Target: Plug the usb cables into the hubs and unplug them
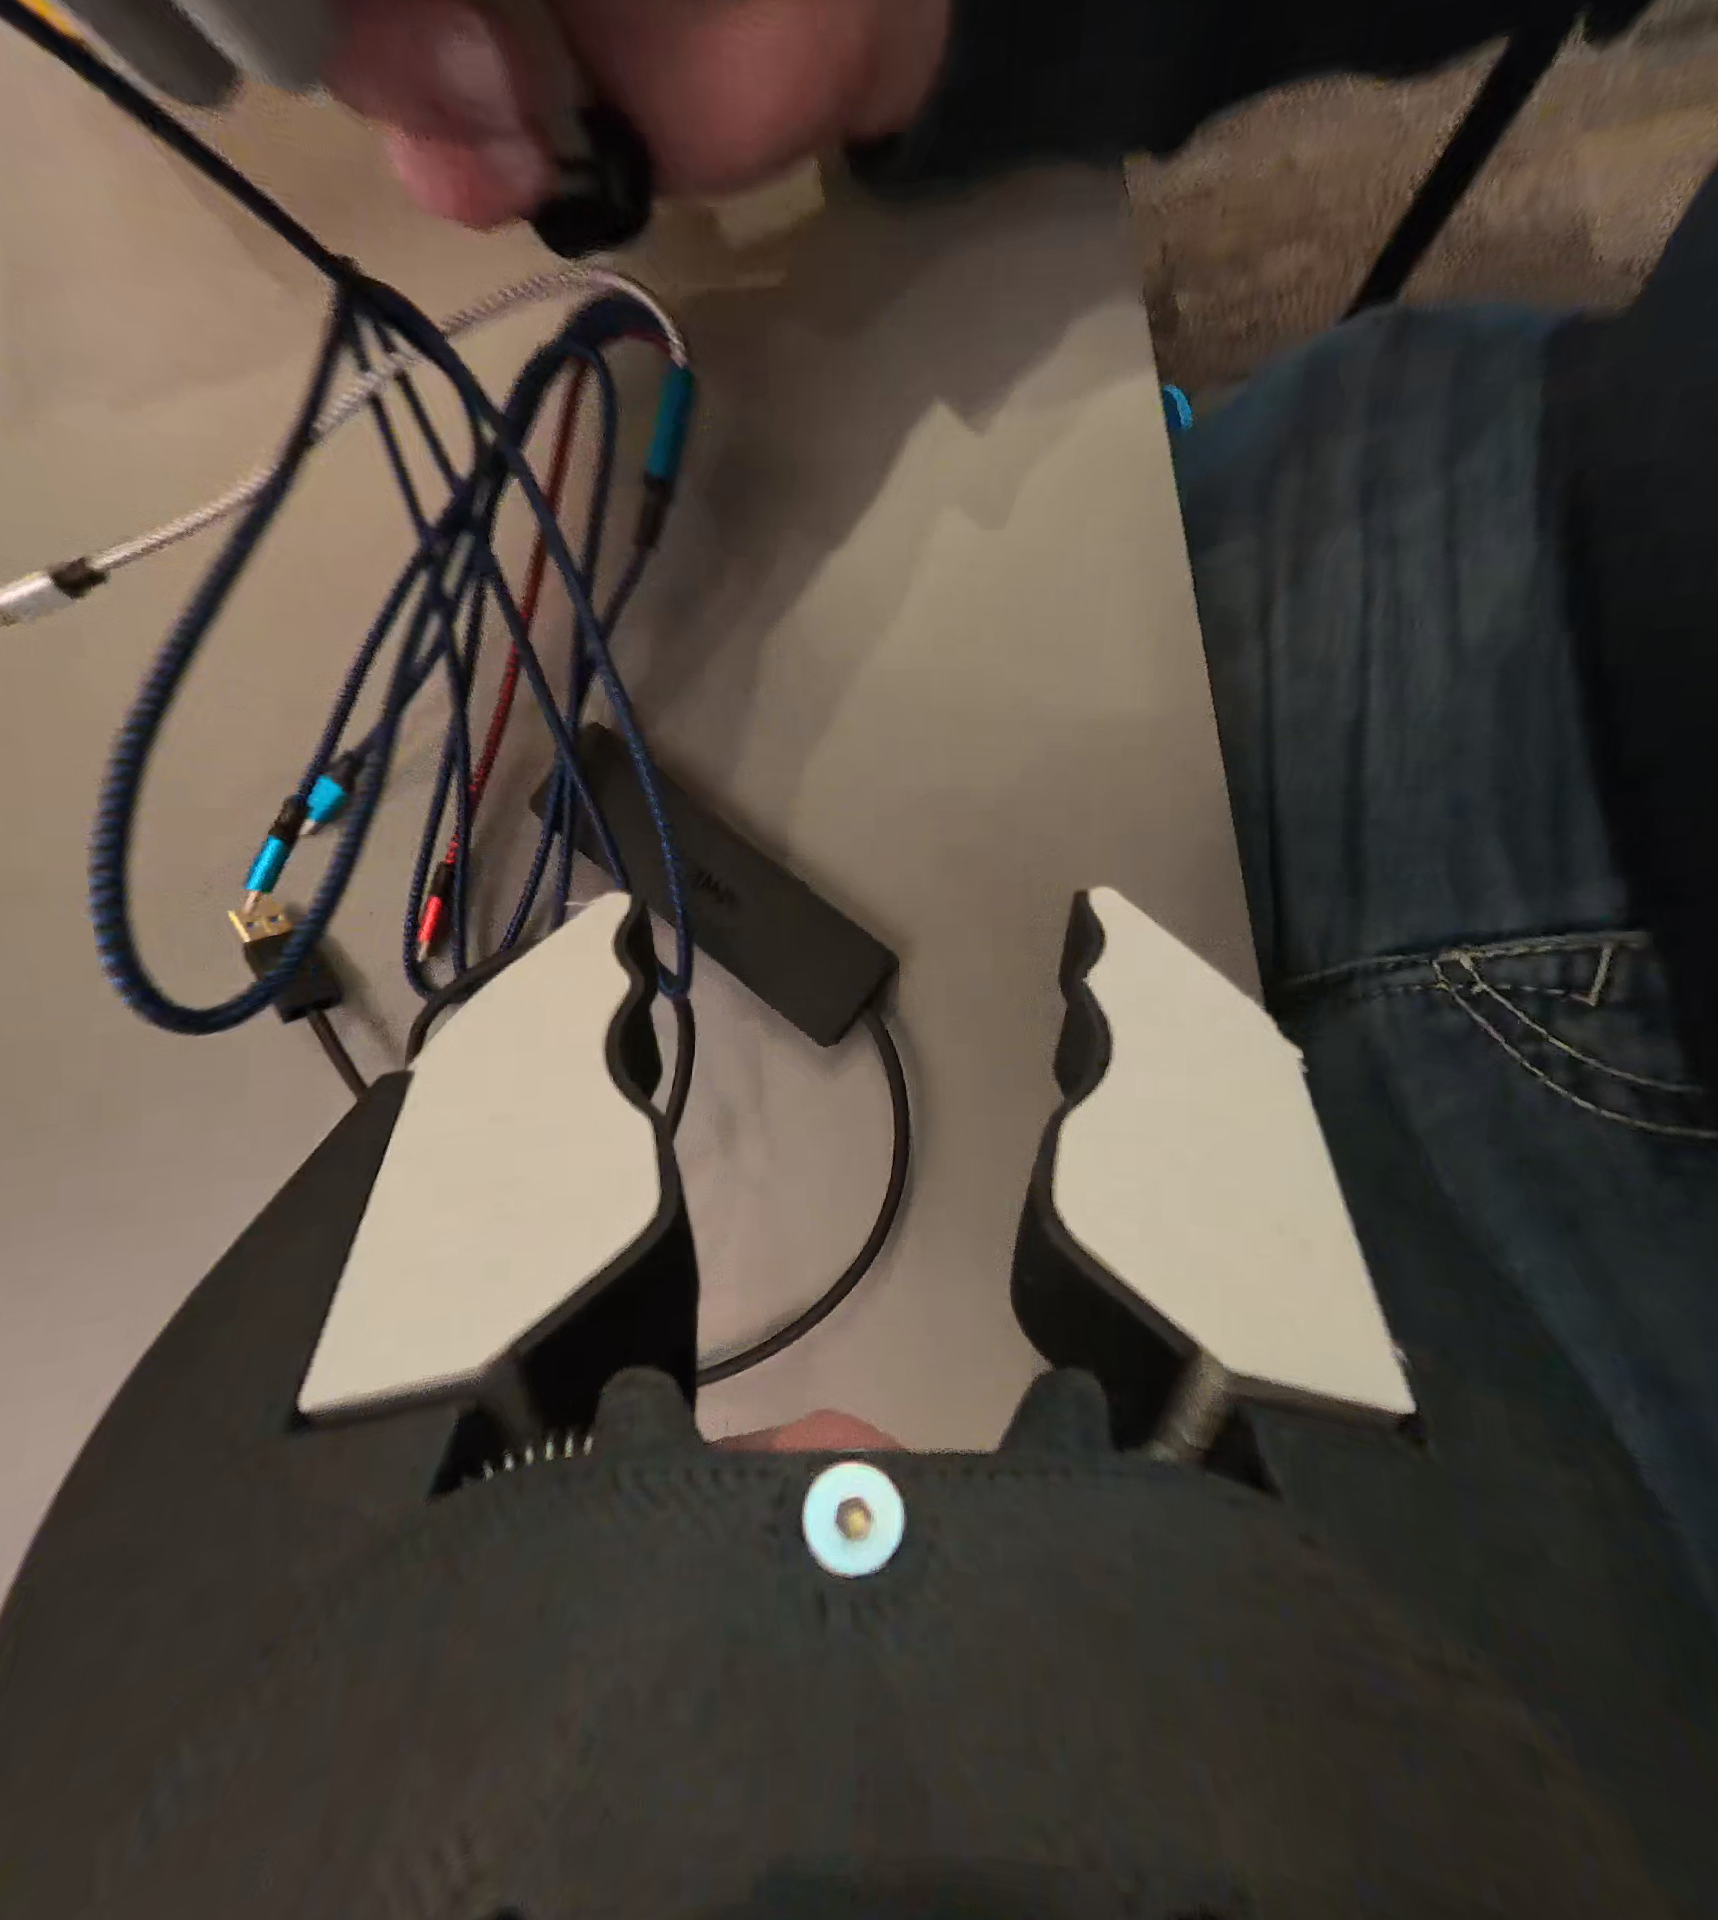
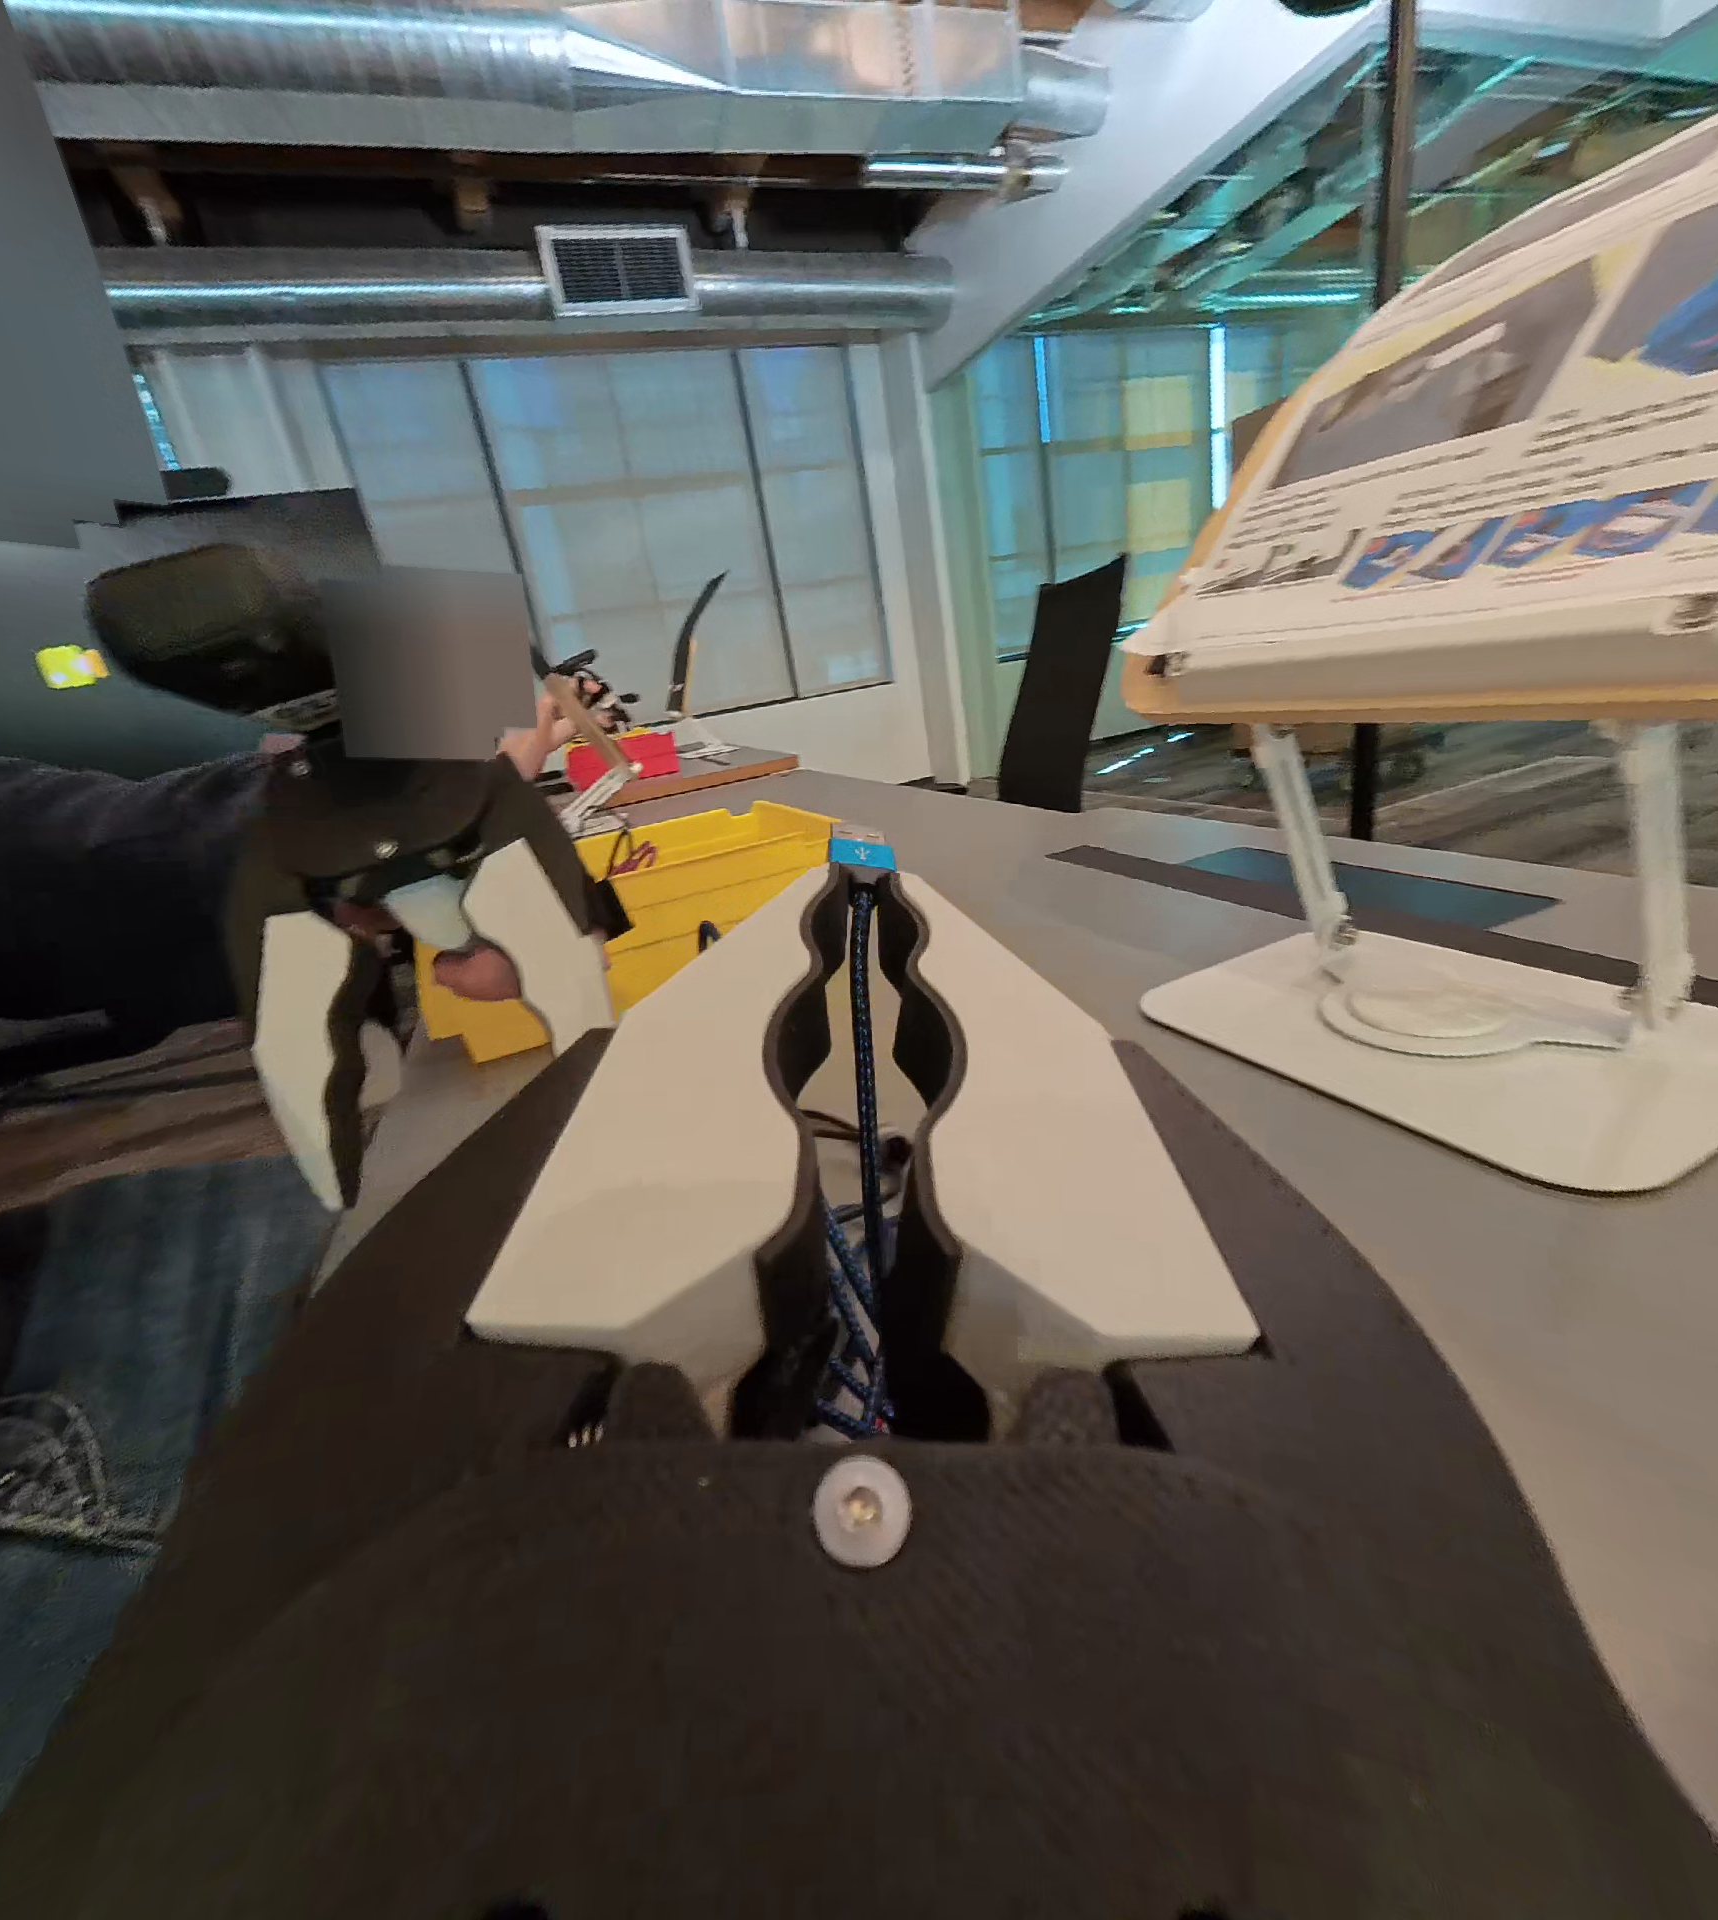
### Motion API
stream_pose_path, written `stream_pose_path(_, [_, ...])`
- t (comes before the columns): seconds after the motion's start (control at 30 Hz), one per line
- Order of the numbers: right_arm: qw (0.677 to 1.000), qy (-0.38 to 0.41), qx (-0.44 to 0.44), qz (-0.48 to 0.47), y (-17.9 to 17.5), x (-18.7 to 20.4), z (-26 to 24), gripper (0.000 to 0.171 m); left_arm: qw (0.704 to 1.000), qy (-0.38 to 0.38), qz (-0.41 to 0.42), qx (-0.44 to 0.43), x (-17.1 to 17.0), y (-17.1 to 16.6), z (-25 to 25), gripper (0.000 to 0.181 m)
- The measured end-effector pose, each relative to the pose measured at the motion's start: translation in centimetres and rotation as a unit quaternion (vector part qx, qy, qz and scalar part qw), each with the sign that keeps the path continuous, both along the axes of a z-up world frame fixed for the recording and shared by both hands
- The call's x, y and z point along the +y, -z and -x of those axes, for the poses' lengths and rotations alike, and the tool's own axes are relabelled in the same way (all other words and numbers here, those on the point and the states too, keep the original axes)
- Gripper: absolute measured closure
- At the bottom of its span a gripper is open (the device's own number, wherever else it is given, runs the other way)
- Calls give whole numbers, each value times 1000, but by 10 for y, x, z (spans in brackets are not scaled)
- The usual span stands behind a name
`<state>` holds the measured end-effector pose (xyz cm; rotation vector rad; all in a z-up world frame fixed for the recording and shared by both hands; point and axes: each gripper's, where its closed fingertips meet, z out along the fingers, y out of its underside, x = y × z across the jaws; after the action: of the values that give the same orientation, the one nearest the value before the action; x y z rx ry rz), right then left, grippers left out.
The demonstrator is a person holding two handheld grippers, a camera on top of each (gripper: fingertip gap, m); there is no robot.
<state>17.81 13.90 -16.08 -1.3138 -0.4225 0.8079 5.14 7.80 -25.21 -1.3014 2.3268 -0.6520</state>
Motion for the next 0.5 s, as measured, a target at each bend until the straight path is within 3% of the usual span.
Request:
stream_pose_path(0.27, [998, 66, -5, -13, -14, 27, -33, 168, 992, 107, -36, 49, -15, 28, -19, 107])
stream_pose_path(0.5, [996, 83, 11, -8, -8, 28, -47, 168, 977, 149, -112, 100, 12, 63, -33, 75])
